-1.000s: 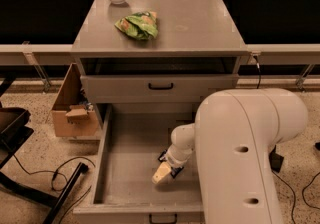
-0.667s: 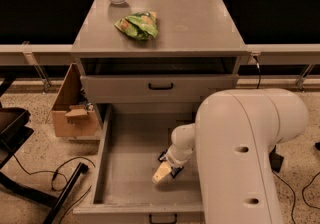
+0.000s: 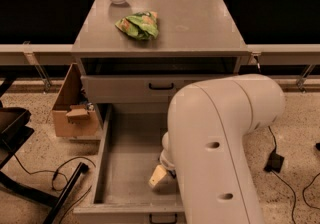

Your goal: Pick rxbar blueberry from middle drawer and place on counter

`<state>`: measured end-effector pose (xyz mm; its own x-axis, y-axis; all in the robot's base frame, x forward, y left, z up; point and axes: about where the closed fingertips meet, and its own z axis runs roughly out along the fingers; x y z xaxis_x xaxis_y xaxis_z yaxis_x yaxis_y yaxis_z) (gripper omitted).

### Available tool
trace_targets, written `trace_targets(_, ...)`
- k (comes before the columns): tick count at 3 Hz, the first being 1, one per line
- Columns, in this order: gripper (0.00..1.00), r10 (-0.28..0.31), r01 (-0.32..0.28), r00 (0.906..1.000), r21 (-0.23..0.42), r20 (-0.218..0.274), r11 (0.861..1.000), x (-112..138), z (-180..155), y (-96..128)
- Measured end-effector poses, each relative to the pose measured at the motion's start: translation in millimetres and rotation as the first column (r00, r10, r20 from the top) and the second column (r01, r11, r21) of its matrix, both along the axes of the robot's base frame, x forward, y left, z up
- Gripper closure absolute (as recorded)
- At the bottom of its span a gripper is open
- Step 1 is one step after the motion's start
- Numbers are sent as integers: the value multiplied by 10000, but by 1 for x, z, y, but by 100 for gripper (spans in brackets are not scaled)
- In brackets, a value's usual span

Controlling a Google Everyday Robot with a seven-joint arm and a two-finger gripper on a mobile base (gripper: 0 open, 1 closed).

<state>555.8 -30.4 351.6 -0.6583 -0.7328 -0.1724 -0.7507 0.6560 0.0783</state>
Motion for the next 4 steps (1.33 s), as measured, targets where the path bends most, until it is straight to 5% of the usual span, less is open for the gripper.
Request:
trace_targets(2, 0, 52, -51, 10000, -88, 57, 9999, 17, -23, -11)
trace_targets(4, 42, 62, -61, 10000, -100, 66, 9999, 18, -23, -11)
